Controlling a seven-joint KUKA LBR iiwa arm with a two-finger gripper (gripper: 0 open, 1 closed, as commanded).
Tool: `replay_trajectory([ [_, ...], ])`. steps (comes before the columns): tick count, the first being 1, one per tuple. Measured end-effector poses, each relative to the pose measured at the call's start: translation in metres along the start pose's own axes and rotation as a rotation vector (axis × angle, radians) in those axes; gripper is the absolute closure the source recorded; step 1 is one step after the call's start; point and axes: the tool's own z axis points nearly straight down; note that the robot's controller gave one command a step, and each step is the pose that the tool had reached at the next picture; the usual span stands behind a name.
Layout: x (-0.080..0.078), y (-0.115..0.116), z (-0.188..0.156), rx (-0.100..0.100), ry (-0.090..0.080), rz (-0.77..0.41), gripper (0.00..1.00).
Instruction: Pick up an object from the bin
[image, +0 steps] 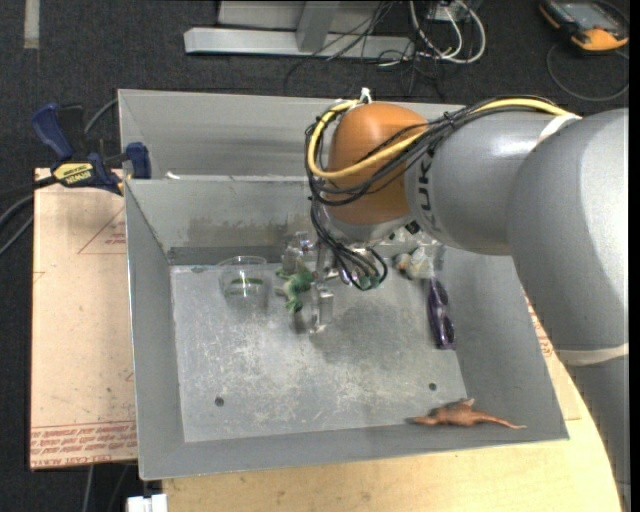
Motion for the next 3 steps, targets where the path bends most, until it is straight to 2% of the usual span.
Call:
replay_trajectory([
  [1, 0.005, 0.005, 0.020, -0.002, 0.006, -0.069, 1.00],
  [2, 0.005, 0.005, 0.020, -0.002, 0.006, -0.069, 1.00],
  [3, -0.010, 0.013, 0.009, -0.003, -0.001, -0.096, 1.00],
])
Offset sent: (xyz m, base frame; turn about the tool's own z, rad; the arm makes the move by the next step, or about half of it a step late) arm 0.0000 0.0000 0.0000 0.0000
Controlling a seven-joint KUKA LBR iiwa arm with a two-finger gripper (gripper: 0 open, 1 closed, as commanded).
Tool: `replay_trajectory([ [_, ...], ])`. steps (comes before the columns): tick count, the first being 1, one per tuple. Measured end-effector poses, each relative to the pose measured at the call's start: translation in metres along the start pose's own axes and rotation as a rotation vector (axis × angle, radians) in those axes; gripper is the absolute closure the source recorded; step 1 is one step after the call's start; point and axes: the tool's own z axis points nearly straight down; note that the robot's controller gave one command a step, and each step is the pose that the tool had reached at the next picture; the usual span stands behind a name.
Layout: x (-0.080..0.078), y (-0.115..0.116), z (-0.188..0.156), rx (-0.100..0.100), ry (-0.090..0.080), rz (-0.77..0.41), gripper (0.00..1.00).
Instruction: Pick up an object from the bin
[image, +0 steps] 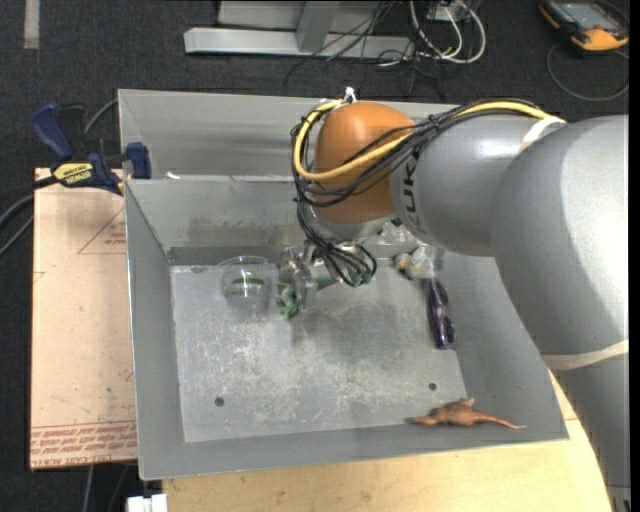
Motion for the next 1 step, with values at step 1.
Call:
replay_trajectory([
  [1, 0.0071, 0.0161, -0.0892, -0.001, 0.007, -0.039, 1.00],
])
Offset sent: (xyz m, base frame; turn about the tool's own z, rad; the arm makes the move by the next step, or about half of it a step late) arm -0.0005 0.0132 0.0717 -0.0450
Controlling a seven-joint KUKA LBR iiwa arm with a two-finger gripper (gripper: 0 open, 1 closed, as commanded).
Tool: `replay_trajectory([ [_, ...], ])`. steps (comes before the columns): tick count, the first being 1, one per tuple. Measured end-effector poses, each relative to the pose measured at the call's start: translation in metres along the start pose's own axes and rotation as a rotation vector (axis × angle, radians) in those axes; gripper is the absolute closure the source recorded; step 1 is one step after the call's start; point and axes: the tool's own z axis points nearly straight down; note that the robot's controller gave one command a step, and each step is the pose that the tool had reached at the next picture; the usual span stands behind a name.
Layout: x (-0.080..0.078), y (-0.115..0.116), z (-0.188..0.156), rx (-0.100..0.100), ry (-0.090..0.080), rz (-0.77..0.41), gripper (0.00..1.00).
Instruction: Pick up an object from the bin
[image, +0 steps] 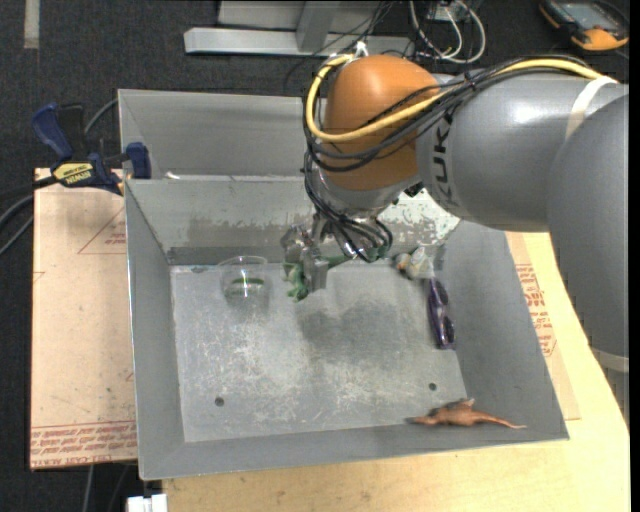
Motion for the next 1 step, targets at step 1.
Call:
replay_trajectory([
  [1, -0.0055, -0.0001, -0.0270, 0.001, -0.011, -0.004, 1.00],
])
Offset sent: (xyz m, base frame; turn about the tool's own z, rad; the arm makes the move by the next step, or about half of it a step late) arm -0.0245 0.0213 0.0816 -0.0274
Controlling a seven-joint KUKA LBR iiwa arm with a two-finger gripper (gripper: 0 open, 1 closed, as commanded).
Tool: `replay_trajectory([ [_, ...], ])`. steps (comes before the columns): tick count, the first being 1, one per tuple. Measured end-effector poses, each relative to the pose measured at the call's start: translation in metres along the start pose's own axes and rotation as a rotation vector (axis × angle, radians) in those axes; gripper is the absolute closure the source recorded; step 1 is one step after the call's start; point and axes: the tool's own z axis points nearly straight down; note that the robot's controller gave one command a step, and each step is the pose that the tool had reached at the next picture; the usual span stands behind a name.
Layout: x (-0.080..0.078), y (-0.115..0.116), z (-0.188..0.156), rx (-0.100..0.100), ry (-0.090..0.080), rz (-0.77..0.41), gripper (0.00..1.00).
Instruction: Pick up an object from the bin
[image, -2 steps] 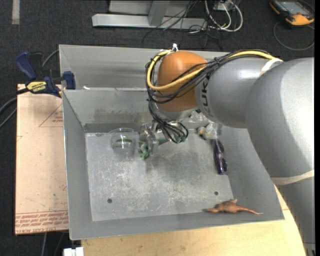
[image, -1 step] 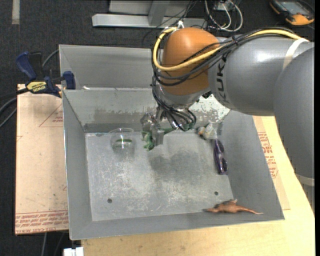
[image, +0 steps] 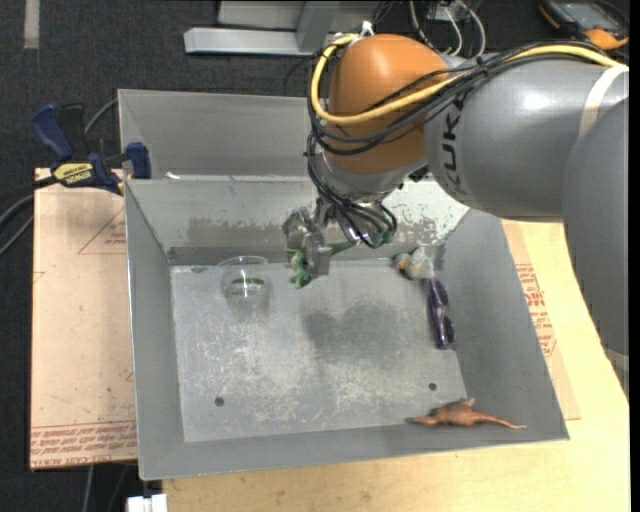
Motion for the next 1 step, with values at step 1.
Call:
replay_trajectory([
  [1, 0.0203, 0.0286, -0.0563, -0.002, 0.005, -0.024, 1.00],
])
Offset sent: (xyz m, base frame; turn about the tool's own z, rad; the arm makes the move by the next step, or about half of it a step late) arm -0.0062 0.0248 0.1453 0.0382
